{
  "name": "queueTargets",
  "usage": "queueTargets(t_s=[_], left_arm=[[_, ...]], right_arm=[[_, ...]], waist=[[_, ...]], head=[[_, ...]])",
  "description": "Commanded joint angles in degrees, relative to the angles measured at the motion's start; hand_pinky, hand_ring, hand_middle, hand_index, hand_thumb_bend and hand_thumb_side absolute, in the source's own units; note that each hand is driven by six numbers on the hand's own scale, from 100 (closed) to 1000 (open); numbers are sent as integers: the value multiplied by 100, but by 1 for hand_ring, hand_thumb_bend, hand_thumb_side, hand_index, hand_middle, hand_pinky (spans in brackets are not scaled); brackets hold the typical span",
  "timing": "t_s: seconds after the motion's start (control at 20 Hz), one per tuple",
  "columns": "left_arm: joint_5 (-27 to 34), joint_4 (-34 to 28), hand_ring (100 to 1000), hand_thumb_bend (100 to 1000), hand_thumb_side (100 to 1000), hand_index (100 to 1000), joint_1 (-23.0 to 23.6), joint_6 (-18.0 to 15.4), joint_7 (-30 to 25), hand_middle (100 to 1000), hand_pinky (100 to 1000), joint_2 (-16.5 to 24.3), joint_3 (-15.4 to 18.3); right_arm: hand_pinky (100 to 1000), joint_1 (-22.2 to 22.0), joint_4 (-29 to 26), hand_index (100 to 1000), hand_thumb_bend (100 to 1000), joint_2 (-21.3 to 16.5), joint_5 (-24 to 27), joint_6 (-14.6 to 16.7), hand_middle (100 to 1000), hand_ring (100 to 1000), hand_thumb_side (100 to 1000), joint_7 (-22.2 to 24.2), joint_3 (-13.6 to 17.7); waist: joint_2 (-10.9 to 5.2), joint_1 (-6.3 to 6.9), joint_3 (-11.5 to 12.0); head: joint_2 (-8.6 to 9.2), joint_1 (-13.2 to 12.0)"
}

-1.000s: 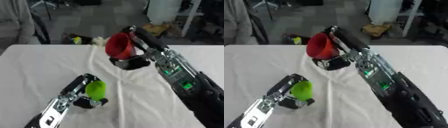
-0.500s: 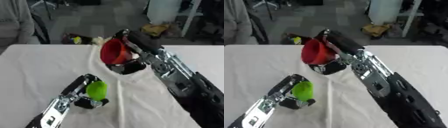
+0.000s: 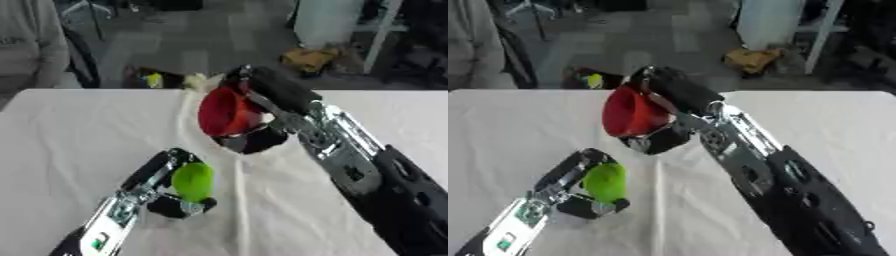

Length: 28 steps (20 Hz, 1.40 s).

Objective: Pour the contents of one cup into another cup.

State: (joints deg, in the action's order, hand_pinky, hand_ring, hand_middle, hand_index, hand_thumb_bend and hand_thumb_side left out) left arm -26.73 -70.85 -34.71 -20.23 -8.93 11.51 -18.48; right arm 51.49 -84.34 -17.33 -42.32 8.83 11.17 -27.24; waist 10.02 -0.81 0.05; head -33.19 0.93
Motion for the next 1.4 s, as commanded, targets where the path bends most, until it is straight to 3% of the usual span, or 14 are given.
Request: queueTargets(t_s=[0.05,0.7,0.95,1.4], left_arm=[[28,-153,104,279,212,626,-115,-37,-58,355,100,29,-40],[47,-224,102,274,216,624,-132,-121,-254,354,100,29,-193],[49,-218,101,272,218,623,-125,-135,-294,353,100,41,-212],[38,-209,113,270,217,622,-115,-138,-337,352,100,57,-221]], right_arm=[[552,157,41,401,100,12,-272,172,311,329,254,37,20],[560,185,709,403,100,210,-1195,660,303,335,270,-268,31],[565,181,847,410,100,224,-1402,780,248,270,274,-359,42],[576,192,915,421,100,173,-1682,987,267,291,293,-435,31]], waist=[[-88,17,16],[-86,31,105],[-86,32,129],[-93,22,153]], head=[[-37,9],[-43,15],[-43,18],[-26,19]])
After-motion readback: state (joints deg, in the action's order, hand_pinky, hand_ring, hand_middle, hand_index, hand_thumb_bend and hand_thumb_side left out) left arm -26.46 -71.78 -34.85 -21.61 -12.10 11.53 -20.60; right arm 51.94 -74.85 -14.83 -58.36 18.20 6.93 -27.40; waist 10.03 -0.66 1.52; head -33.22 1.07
